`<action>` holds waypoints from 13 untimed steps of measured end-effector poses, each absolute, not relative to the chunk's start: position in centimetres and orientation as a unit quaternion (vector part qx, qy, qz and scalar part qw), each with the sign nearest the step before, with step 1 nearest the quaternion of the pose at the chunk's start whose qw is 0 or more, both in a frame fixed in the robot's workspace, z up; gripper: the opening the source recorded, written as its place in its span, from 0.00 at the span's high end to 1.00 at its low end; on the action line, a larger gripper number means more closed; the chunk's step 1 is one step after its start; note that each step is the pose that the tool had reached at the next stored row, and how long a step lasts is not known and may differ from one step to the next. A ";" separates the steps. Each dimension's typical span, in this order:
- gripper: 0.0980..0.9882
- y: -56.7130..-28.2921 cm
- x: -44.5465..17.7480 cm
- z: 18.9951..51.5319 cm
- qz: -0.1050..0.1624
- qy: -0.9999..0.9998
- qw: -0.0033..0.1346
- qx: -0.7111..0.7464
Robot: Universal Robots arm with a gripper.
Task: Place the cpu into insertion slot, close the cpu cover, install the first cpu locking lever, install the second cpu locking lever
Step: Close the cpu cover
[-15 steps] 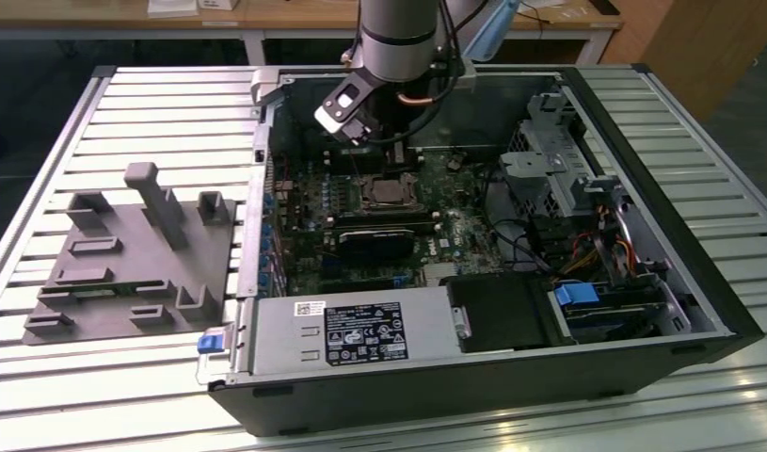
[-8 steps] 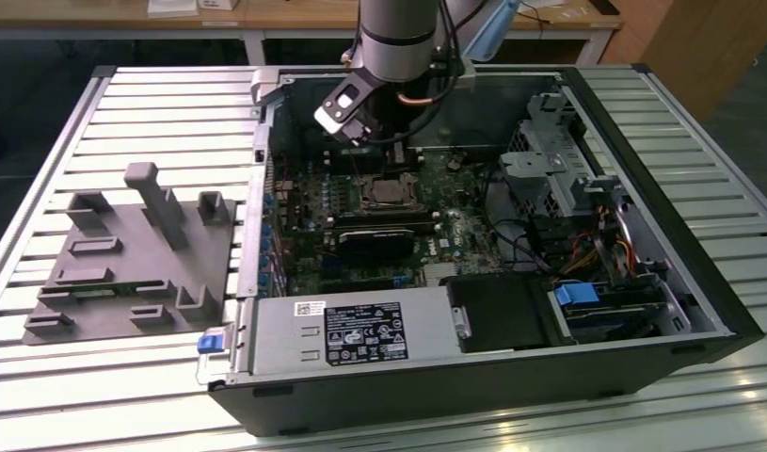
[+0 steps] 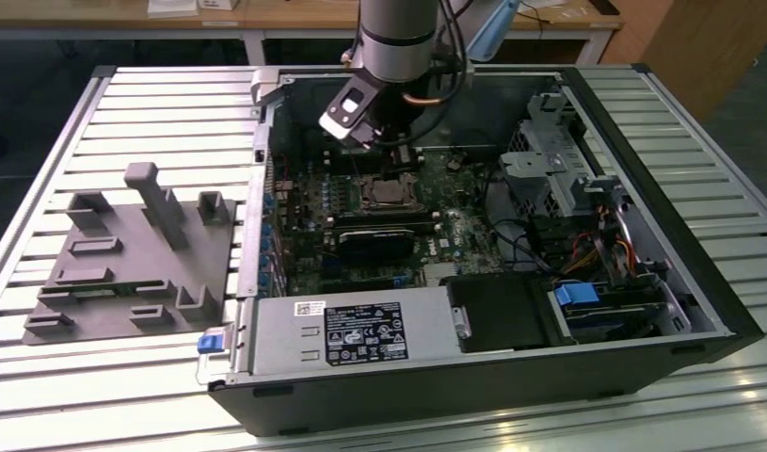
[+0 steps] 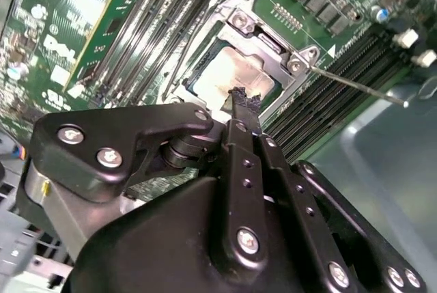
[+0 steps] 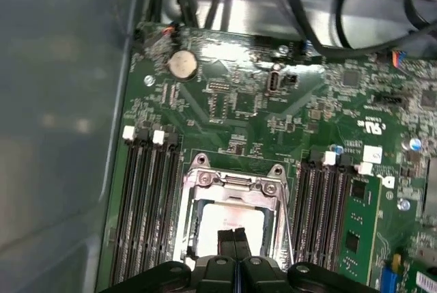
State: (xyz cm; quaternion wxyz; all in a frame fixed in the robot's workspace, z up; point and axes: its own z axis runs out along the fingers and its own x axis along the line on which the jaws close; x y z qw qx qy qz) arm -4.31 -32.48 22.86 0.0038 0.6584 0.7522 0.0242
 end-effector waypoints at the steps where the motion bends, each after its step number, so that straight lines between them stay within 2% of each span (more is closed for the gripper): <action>1: 1.00 -32.5 -4.3 22.9 0.024 0.758 0.004 0.652; 13: 1.00 -32.5 -4.3 22.8 0.021 0.824 0.004 0.566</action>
